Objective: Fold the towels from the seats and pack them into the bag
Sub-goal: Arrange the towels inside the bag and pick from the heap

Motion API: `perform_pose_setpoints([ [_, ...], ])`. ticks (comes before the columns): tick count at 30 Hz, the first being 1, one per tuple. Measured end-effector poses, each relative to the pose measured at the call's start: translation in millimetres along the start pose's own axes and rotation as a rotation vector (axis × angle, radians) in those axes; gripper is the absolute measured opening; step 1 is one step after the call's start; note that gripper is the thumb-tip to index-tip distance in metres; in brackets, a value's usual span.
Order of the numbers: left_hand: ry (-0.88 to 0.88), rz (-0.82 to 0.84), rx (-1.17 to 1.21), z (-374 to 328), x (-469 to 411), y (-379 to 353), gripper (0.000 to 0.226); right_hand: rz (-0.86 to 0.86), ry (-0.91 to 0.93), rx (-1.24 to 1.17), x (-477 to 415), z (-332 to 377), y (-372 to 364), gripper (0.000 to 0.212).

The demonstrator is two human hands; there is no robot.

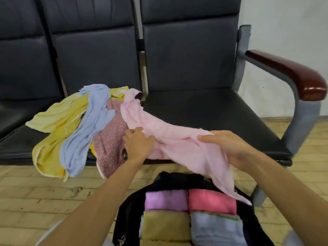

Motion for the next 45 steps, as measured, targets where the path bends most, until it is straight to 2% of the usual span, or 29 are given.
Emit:
perform_pose_setpoints([
  [2,0.017,0.046,-0.256,4,-2,-8,0.049,-0.073,-0.014,0.040,3,-5,17,0.024],
  [4,0.003,0.063,-0.327,4,-2,-13,0.033,-0.164,-0.013,0.114,5,-9,35,0.032],
  [5,-0.050,0.043,-0.286,-1,-4,-13,0.019,-0.196,-0.005,0.182,5,-11,40,0.034],
  [8,-0.300,0.004,-0.125,-22,2,-16,0.042,-0.236,0.041,0.341,5,-9,45,0.026],
  [11,-0.368,0.049,0.024,-33,16,-17,0.024,-0.237,0.130,0.465,6,2,41,0.045],
  [13,-0.298,0.114,0.182,-33,26,-17,0.012,-0.233,0.177,0.661,7,8,34,0.051],
  [16,-0.049,0.207,0.453,-16,35,-19,0.008,-0.216,0.229,1.034,3,9,17,0.047],
  [19,0.073,0.311,0.592,-2,51,-21,0.007,-0.150,0.200,1.144,-2,-3,-3,0.045],
  [22,0.051,0.433,0.556,-1,65,-28,0.008,-0.236,0.216,1.200,-3,1,-13,0.033],
  [25,0.025,0.521,0.501,-2,75,-37,0.018,-0.354,0.384,1.264,-3,18,-26,0.027],
  [27,0.011,0.518,0.477,2,75,-36,0.022,-0.354,0.457,1.268,-7,23,-37,0.023],
  [29,-0.008,0.504,0.468,4,76,-34,0.014,-0.318,0.442,1.266,-14,19,-44,0.023],
  [33,-0.061,0.520,0.485,1,85,-30,0.014,-0.382,0.481,1.295,-16,20,-48,0.041],
  [36,-0.032,0.451,0.512,11,81,-25,0.016,-0.372,0.475,1.372,-18,15,-51,0.033],
  [39,0.037,0.331,0.559,29,69,-17,0.023,-0.369,0.503,1.286,-10,19,-50,0.025],
  [42,0.127,0.291,0.603,41,67,-14,0.033,-0.329,0.484,1.201,-3,16,-44,0.019],
  [45,0.076,0.317,0.545,35,69,-16,0.030,-0.318,0.413,0.989,4,12,-31,0.014],
])
Point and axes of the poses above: each hand's wrist, its own x-axis away from the middle knuckle, its own y-axis out of the back of the hand, z = x × y, the point moved 9 cm from there along -x, towards the middle knuckle, and after that the axes turned 2 degrees about z, right-handed, at the moved point
